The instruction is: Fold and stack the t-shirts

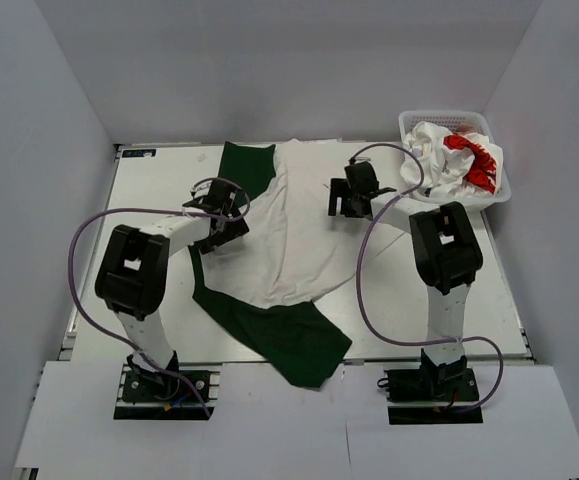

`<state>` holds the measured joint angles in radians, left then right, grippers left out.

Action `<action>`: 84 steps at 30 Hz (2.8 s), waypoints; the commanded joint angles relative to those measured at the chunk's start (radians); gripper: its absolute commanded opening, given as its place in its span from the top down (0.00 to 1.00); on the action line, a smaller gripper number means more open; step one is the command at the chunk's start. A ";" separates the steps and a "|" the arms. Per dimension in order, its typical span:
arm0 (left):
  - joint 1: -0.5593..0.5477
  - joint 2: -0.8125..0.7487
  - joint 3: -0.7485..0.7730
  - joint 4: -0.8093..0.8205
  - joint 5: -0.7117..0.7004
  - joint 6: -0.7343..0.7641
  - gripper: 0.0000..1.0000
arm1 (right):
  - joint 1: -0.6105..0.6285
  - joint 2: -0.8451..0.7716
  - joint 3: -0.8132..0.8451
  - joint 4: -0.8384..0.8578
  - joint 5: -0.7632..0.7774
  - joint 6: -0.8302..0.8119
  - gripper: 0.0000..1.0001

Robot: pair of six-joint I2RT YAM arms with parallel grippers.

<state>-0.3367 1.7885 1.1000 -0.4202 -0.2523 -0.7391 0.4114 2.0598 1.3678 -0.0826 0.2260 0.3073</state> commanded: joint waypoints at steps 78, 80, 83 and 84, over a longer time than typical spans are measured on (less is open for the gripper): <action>0.117 -0.853 -0.393 -0.443 -0.199 -0.358 0.00 | 0.891 -0.295 -0.206 0.087 -0.049 -0.202 1.00; 0.117 -0.844 -0.393 -0.443 -0.199 -0.358 0.00 | 0.886 -0.409 -0.219 0.086 -0.125 -0.122 1.00; 0.117 -0.844 -0.393 -0.434 -0.199 -0.358 0.00 | 0.845 -0.524 -0.288 0.084 -0.182 -0.056 1.00; 0.117 -0.844 -0.402 -0.434 -0.188 -0.346 0.00 | 0.834 -0.559 -0.314 0.046 -0.182 -0.050 1.00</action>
<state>-0.2180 0.9493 0.7113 -0.8768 -0.4469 -1.0817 1.2778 1.6169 1.0981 -0.0200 0.1085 0.1677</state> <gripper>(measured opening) 0.998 0.019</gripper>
